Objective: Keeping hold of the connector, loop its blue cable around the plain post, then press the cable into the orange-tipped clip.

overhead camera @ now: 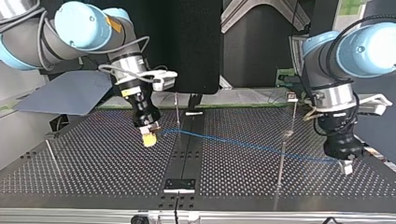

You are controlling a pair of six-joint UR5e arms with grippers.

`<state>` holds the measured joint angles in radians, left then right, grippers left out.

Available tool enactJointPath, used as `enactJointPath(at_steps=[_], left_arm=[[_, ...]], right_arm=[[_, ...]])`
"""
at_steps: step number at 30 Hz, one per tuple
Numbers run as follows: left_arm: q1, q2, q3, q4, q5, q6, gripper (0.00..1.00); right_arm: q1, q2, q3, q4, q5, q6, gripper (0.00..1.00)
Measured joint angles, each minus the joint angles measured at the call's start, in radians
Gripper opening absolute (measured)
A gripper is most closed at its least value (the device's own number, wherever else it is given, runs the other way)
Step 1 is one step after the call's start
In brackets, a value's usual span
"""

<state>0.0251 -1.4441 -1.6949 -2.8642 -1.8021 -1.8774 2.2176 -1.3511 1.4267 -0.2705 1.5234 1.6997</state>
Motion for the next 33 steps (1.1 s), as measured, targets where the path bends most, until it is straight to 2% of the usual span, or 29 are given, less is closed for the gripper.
enactJointPath(at_steps=[5,9,16,20,26,30,33], left_arm=[[0.002,-0.032,0.004,-0.046,0.028,0.003,0.0],[0.004,-0.073,0.006,-0.085,0.07,0.003,0.0],[0.007,-0.15,0.015,-0.079,0.147,-0.008,0.0],[0.015,-0.184,0.029,-0.076,0.167,-0.01,0.0],[0.059,-0.224,0.06,-0.077,0.201,-0.01,0.0],[0.096,-0.237,0.064,-0.069,0.237,-0.019,0.0],[0.109,-0.256,0.064,-0.065,0.266,-0.023,0.0]], right_arm=[[-0.008,0.043,-0.034,-0.011,-0.017,-0.003,0.0],[-0.011,0.072,-0.045,-0.026,-0.023,-0.004,0.0],[-0.014,0.106,-0.055,-0.046,-0.038,-0.005,0.0],[-0.014,0.113,-0.057,-0.057,-0.04,-0.006,0.0],[-0.014,0.125,-0.057,-0.071,-0.04,-0.007,0.0],[-0.014,0.136,-0.057,-0.076,-0.039,-0.009,0.0],[-0.014,0.147,-0.057,-0.081,-0.037,-0.012,0.0]])
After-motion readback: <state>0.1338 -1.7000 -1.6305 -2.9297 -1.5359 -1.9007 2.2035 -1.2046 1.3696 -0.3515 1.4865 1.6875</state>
